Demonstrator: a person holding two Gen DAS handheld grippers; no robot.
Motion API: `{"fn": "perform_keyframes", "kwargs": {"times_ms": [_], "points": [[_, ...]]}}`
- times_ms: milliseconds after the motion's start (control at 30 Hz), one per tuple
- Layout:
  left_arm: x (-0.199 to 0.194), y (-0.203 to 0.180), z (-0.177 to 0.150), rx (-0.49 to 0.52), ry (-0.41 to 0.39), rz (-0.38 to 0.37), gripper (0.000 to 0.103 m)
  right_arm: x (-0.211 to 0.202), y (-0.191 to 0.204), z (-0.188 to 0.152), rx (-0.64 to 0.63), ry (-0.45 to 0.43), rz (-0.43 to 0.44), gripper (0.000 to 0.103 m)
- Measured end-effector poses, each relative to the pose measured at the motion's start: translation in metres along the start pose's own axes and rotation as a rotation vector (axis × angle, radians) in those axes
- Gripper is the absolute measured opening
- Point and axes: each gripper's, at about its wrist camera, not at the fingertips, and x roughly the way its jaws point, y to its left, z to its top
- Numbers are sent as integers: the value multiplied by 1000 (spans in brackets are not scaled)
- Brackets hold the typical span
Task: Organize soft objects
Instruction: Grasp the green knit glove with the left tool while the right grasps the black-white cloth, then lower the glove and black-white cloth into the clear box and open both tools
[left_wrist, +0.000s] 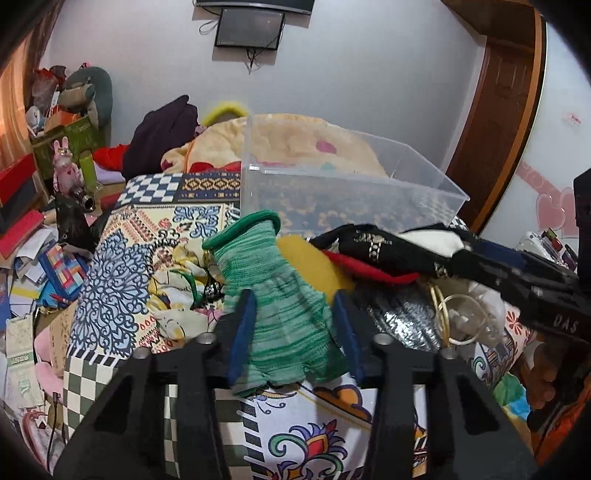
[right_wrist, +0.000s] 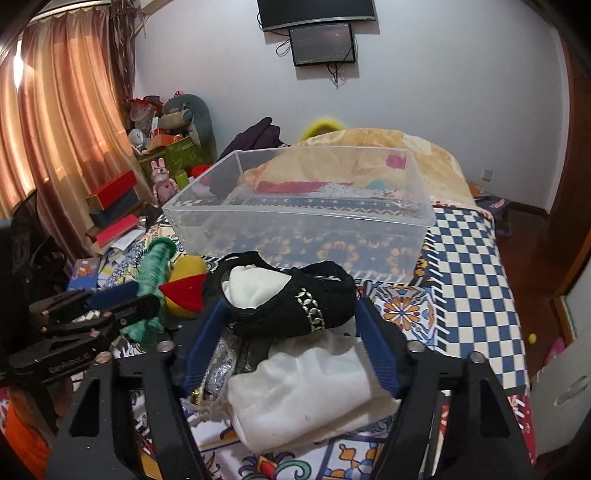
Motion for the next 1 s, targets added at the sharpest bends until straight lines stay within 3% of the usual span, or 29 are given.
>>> {"fn": "perform_keyframes", "kwargs": {"times_ms": [100, 167, 233, 367, 700, 1000], "points": [[0, 0, -1, 4, -1, -6, 28, -2, 1, 1, -3, -9, 4, 53], [-1, 0, -1, 8, -5, -8, 16, -3, 1, 2, -7, -15, 3, 38], [-1, 0, -1, 4, -1, -25, 6, -4, 1, 3, -7, -18, 3, 31], [-6, 1, 0, 4, -16, -13, 5, -7, 2, 4, -8, -29, 5, 21], [-46, 3, 15, -17, -112, -48, 4, -35, 1, 17, -6, -131, 11, 18], [-71, -15, 51, 49, -220, -70, 3, -58, -5, 37, -6, -232, 4, 17]]}}
